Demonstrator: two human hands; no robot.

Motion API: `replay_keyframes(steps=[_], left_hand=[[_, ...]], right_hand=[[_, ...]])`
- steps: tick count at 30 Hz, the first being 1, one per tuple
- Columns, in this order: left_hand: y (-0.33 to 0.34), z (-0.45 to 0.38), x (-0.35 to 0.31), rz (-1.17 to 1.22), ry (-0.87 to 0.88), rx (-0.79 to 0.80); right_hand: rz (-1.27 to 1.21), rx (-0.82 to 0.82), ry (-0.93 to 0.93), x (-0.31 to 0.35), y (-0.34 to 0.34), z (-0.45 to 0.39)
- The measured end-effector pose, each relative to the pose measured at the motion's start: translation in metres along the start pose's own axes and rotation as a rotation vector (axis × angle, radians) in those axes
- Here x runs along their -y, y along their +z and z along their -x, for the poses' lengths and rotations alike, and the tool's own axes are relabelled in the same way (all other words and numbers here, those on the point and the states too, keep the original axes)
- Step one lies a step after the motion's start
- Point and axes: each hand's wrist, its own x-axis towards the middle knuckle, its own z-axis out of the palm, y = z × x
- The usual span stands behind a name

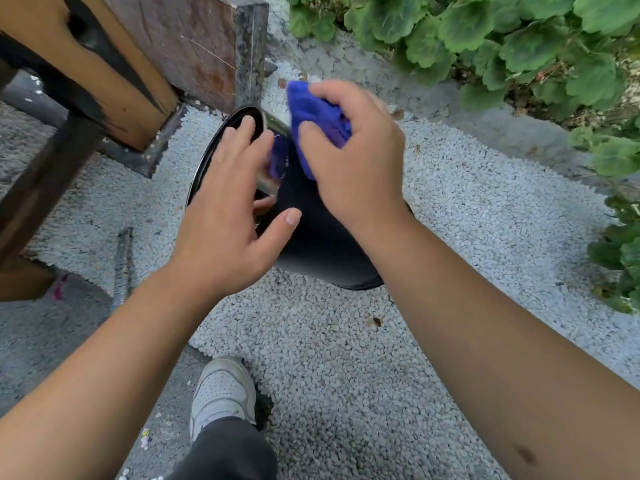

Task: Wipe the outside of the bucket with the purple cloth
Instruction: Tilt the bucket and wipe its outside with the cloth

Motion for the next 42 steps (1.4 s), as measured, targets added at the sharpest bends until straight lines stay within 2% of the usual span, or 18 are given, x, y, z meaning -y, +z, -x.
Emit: replay_keyframes(steps=[3, 6, 12, 17, 22, 26, 28, 30, 33, 34, 38, 42], left_hand=[[0.000, -0.006, 0.000, 0.019, 0.079, -0.073], [0.000, -0.004, 0.006, 0.056, 0.015, -0.113], [-0.005, 0.007, 0.032, 0.090, -0.098, -0.174], [-0.004, 0.010, 0.039, 0.105, -0.107, -0.183], [-0.002, 0.010, 0.035, 0.081, -0.101, -0.192], [-0.003, 0.012, 0.036, 0.107, -0.087, -0.188], [-0.002, 0.011, 0.033, 0.130, -0.040, -0.175], [-0.001, 0.009, 0.029, 0.180, 0.017, -0.150], [0.003, 0.004, 0.023, 0.252, 0.065, -0.135], [0.003, 0.003, 0.025, 0.260, 0.070, -0.141], [0.001, 0.003, 0.040, 0.308, 0.028, -0.142], [-0.004, 0.001, 0.050, 0.346, -0.046, -0.143]], right_hand=[[0.071, 0.084, -0.091, 0.012, 0.014, 0.013], [0.180, 0.074, -0.110, -0.003, 0.018, 0.024], [0.339, 0.179, 0.090, -0.058, 0.002, 0.014], [0.403, 0.194, 0.201, -0.094, -0.016, 0.008], [0.391, 0.251, 0.259, -0.093, -0.021, -0.002], [0.116, 0.179, 0.476, -0.068, -0.019, -0.018], [0.020, 0.131, 0.432, -0.044, -0.010, -0.018], [-0.002, 0.146, 0.256, -0.014, 0.006, -0.009], [0.140, 0.132, -0.094, 0.014, 0.029, 0.017], [0.202, 0.094, -0.153, 0.015, 0.034, 0.023], [0.265, 0.052, -0.130, -0.011, 0.031, 0.023], [0.341, 0.092, 0.079, -0.059, 0.016, 0.012]])
